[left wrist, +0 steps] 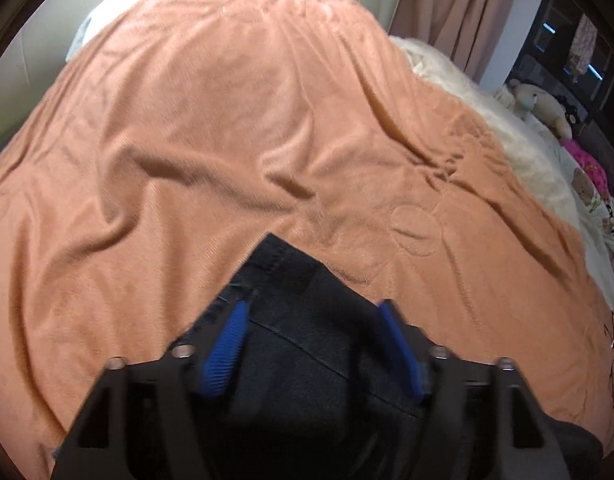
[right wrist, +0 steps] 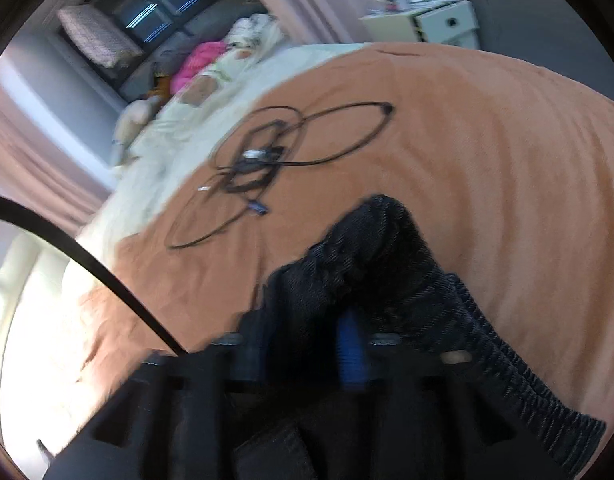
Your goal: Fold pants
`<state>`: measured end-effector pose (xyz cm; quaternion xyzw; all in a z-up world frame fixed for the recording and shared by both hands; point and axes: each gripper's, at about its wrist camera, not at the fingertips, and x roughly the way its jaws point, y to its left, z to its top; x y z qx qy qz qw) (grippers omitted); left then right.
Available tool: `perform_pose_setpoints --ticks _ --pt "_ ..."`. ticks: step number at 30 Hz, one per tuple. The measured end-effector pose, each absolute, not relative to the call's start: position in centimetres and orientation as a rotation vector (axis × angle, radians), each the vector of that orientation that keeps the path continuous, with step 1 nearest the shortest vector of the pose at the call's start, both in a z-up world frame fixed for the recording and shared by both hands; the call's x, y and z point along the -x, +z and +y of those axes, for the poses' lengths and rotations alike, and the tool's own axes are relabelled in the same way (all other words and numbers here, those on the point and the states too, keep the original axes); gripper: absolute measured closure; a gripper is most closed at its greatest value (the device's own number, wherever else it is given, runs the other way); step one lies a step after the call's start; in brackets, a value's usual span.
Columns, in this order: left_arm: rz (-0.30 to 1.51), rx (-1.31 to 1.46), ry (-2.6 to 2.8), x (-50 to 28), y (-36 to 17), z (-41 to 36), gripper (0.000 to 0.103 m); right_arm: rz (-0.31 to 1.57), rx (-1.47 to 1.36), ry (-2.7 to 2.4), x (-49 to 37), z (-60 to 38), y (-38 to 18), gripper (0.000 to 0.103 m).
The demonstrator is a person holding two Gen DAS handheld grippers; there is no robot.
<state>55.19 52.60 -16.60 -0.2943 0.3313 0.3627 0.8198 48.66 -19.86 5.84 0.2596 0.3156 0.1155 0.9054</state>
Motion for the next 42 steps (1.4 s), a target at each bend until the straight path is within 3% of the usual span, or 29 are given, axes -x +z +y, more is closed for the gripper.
perform_pose_setpoints --ticks 3,23,25,29,42 --pt "0.698 0.582 0.761 -53.7 -15.4 51.8 0.028 0.568 -0.497 0.276 -46.2 -20.5 7.6 0.019" --pt "0.710 0.635 0.688 -39.5 -11.5 47.5 0.029 0.670 -0.341 0.354 -33.4 -22.8 9.8 0.019" --pt "0.713 0.654 0.675 -38.3 -12.0 47.1 0.029 0.680 -0.351 0.357 -32.1 -23.5 9.4 0.019" --pt "0.736 0.723 0.642 -37.1 -13.6 46.9 0.044 0.698 -0.394 0.359 -29.9 -25.0 8.2 0.019" --pt "0.801 0.879 0.587 -38.7 -20.3 46.7 0.045 0.813 -0.522 0.384 -29.3 -26.7 3.0 0.022"
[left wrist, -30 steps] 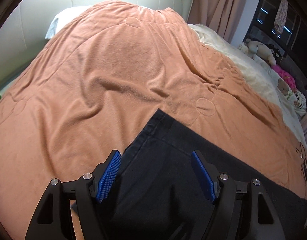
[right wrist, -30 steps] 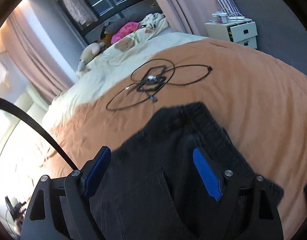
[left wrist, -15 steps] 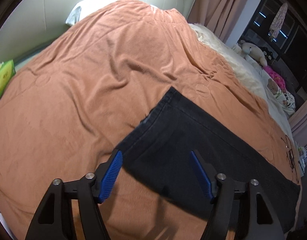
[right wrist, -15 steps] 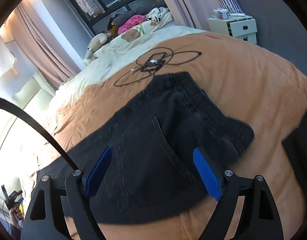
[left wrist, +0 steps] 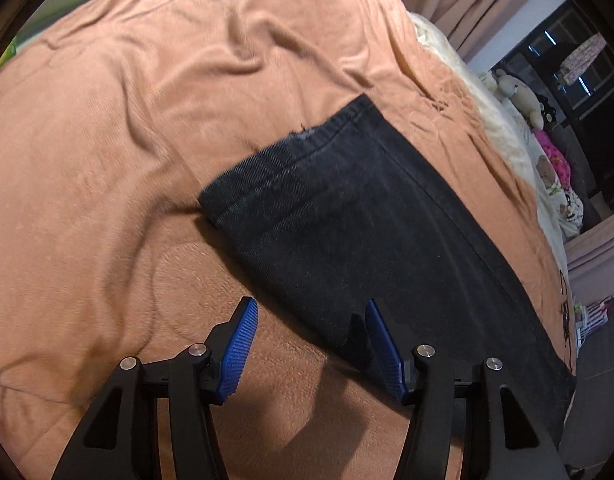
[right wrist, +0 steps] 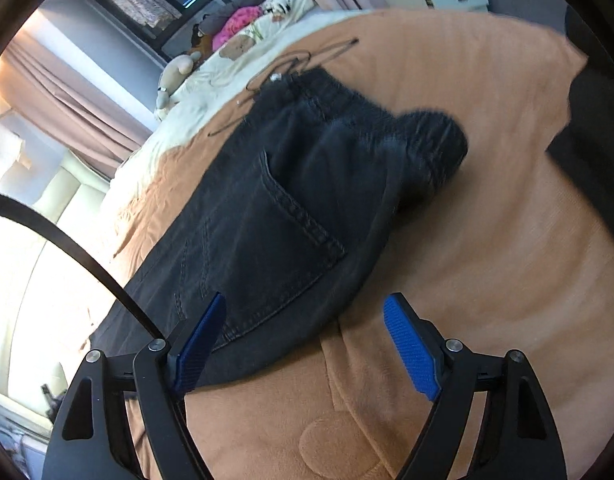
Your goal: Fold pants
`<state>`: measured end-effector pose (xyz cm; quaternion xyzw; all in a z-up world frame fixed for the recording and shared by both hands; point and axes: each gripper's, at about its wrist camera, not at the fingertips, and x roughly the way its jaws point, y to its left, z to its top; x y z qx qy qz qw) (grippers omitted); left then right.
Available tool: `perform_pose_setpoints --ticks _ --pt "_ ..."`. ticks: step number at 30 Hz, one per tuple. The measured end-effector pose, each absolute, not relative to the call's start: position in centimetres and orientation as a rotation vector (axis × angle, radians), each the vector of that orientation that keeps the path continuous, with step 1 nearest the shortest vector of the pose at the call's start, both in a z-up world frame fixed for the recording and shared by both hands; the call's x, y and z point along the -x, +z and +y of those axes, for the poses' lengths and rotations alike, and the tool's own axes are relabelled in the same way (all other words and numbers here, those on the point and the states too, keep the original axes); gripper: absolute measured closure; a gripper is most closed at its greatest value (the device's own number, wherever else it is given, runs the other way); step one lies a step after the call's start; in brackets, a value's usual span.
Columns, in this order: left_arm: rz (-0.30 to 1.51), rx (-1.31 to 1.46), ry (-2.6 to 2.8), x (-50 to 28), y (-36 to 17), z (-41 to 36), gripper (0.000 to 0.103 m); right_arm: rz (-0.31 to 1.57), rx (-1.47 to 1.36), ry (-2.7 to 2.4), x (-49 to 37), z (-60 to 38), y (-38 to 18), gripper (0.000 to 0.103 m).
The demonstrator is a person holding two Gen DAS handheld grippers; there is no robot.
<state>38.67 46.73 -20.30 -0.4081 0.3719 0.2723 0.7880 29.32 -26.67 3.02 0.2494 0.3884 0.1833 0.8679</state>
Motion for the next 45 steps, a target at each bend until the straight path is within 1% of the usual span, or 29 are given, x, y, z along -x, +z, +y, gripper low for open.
perform_pose_setpoints --ticks 7,8,9,11,12,14,15,17,21,25,28,29,30,31,32,33,36,39,45 --pt "0.771 0.876 0.591 -40.5 -20.8 47.6 0.045 0.850 -0.563 0.390 -32.5 -26.3 1.9 0.022" --pt "0.762 0.875 0.595 -40.6 -20.7 47.8 0.049 0.848 -0.574 0.391 -32.9 -26.3 1.7 0.022" --pt "0.749 0.875 0.597 -40.6 -20.6 47.9 0.057 0.851 -0.579 0.383 -33.3 -26.4 1.4 0.022" --pt "0.718 0.892 0.577 -40.5 -20.3 48.1 0.064 0.830 -0.607 0.379 -33.5 -26.6 1.0 0.022" --pt "0.699 0.904 0.567 -40.4 -20.2 48.2 0.064 0.812 -0.621 0.386 -33.6 -26.7 1.1 0.031" --pt "0.696 0.908 0.570 -40.3 -20.1 48.1 0.064 0.757 -0.661 0.409 -33.3 -27.3 1.3 0.045" --pt "0.710 0.906 0.560 -40.5 -20.2 47.9 0.064 0.729 -0.683 0.419 -33.0 -27.8 1.4 0.047" --pt "0.734 0.910 0.544 -40.8 -20.6 47.8 0.064 0.729 -0.708 0.424 -32.8 -28.3 1.0 0.047" --pt "0.747 0.930 0.544 -40.7 -21.2 47.6 0.064 0.815 -0.720 0.403 -32.4 -28.9 -0.4 0.047" --pt "0.753 0.911 0.561 -41.2 -21.7 47.8 0.065 0.802 -0.708 0.412 -32.2 -29.1 -0.6 0.047" --pt "0.744 0.901 0.589 -41.7 -21.8 48.1 0.073 0.779 -0.708 0.404 -32.8 -28.9 -0.2 0.047" --pt "0.740 0.902 0.596 -41.8 -21.8 48.2 0.080 0.771 -0.703 0.402 -33.2 -28.7 0.0 0.047" --pt "0.736 0.906 0.599 -41.8 -21.7 48.2 0.088 0.763 -0.700 0.401 -33.5 -28.3 0.1 0.054" --pt "0.729 0.913 0.597 -41.8 -21.7 48.2 0.092 0.761 -0.695 0.401 -33.8 -27.9 0.2 0.060" --pt "0.723 0.912 0.600 -41.8 -21.4 48.2 0.094 0.761 -0.683 0.392 -33.9 -27.4 0.3 0.072" --pt "0.715 0.908 0.606 -41.9 -21.0 48.2 0.094 0.755 -0.674 0.390 -34.0 -26.9 0.5 0.088" --pt "0.665 0.889 0.605 -41.4 -18.9 48.0 0.095 0.725 -0.653 0.389 -33.3 -26.4 1.7 0.094" --pt "0.638 0.861 0.592 -40.9 -16.2 47.4 0.095 0.707 -0.641 0.379 -32.1 -25.9 3.2 0.098" --pt "0.598 0.841 0.579 -39.2 -11.6 46.6 0.095 0.678 -0.642 0.411 -29.3 -25.1 5.7 0.099"
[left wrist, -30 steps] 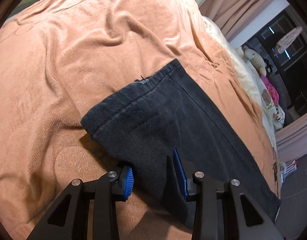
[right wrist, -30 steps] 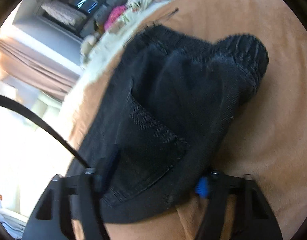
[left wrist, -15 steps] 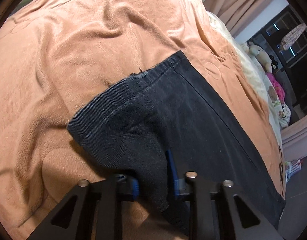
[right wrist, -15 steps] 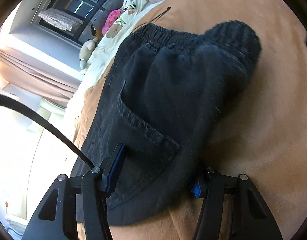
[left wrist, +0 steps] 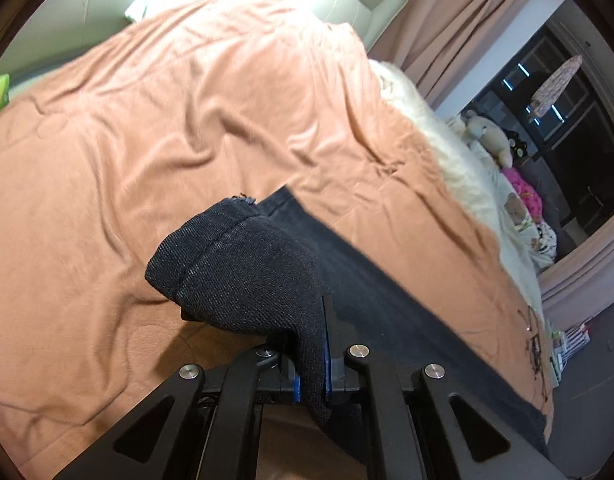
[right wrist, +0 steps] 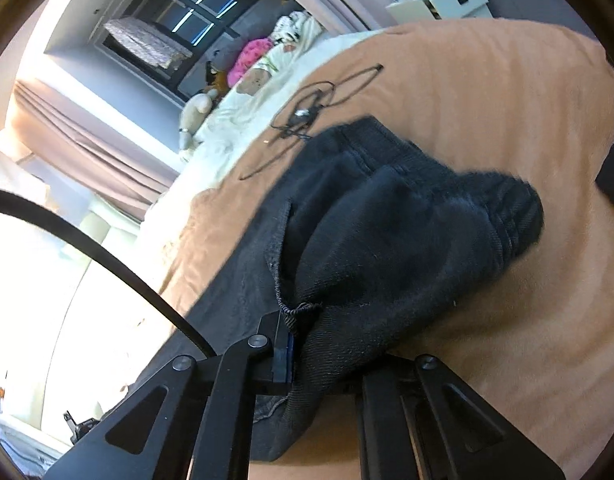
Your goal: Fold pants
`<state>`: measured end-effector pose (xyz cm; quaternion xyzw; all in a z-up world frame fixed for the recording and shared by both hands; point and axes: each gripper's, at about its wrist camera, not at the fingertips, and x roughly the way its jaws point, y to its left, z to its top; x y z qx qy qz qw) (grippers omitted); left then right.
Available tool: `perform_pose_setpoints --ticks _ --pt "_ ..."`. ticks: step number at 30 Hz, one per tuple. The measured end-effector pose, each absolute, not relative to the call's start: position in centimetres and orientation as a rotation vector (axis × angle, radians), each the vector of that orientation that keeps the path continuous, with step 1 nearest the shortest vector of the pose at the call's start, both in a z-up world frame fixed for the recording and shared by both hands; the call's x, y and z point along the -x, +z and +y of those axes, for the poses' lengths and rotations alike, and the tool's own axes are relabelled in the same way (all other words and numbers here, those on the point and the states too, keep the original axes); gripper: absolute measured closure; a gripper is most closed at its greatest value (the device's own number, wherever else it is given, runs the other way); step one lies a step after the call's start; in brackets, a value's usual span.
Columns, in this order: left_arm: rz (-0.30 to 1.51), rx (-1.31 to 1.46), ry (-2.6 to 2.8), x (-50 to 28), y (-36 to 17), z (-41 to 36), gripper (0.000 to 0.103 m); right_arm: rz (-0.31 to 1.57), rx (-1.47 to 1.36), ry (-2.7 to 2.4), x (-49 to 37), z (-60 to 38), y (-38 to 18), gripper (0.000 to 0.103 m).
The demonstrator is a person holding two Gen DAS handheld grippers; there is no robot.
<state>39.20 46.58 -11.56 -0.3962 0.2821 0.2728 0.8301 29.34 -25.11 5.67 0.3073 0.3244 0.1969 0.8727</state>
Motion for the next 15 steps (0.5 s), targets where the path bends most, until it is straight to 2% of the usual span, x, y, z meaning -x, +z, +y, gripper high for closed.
perform_pose_setpoints --ticks 5,15 --pt "0.586 0.843 0.581 -35.0 -9.6 46.7 0.096 0.691 -0.644 0.428 -26.1 -26.0 5.9 0.099" --pt "0.608 0.889 0.600 -26.4 -10.8 46.9 0.096 0.745 -0.621 0.455 -17.9 -28.1 4.7 0.099"
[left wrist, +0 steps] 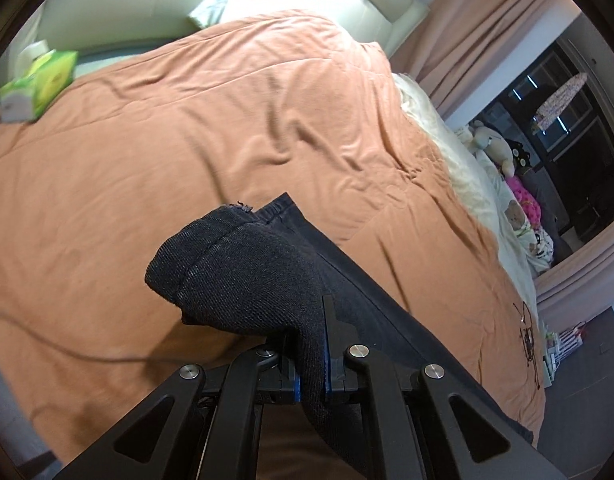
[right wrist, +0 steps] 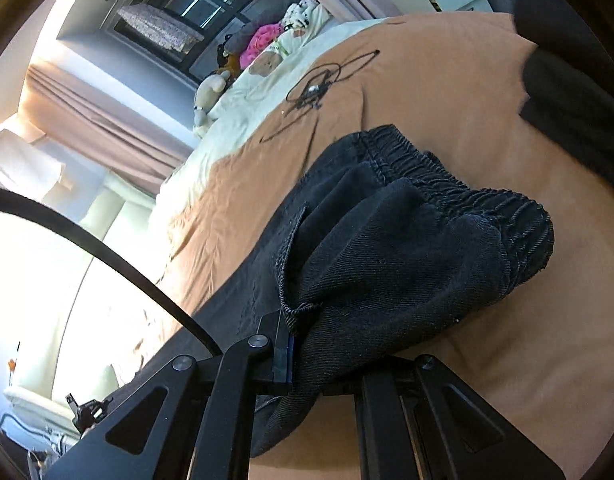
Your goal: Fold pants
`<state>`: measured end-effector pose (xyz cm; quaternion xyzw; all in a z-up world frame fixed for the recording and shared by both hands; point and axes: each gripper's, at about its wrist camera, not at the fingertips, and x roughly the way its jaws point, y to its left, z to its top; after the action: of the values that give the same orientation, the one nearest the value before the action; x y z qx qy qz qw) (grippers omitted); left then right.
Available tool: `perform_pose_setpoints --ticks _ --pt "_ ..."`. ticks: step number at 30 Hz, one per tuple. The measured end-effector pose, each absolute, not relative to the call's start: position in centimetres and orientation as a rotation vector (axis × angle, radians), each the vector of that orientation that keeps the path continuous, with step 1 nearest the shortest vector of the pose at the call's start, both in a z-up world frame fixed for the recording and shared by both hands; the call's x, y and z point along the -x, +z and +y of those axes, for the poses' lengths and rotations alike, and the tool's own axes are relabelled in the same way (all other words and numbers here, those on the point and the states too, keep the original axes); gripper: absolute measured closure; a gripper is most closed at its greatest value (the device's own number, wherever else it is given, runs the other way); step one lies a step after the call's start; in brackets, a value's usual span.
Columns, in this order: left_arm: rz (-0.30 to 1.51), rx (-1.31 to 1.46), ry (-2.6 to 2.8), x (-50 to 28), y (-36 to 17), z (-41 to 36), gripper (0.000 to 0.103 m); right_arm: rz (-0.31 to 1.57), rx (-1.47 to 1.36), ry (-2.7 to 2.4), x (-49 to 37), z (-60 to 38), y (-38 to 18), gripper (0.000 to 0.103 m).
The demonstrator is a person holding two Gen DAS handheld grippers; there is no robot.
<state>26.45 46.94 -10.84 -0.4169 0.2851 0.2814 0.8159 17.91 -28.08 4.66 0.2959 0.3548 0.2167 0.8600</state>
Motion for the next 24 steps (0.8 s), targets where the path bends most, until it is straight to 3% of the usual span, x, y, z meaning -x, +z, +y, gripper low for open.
perform_pose_setpoints --ticks 15,19,23,24 --pt "0.590 0.910 0.595 -20.3 -9.6 48.1 0.096 0.758 -0.592 0.469 -13.8 -29.2 7.3 0.099" --pt "0.639 0.933 0.621 -20.1 -11.8 48.7 0.095 0.783 -0.630 0.472 -13.7 -29.8 5.5 0.098" --pt "0.784 0.957 0.693 -19.9 -16.4 48.9 0.090 0.899 -0.604 0.442 -14.3 -30.1 1.9 0.090" --pt "0.818 0.961 0.715 -19.6 -17.4 48.9 0.083 0.924 -0.580 0.427 -14.3 -30.3 1.2 0.080"
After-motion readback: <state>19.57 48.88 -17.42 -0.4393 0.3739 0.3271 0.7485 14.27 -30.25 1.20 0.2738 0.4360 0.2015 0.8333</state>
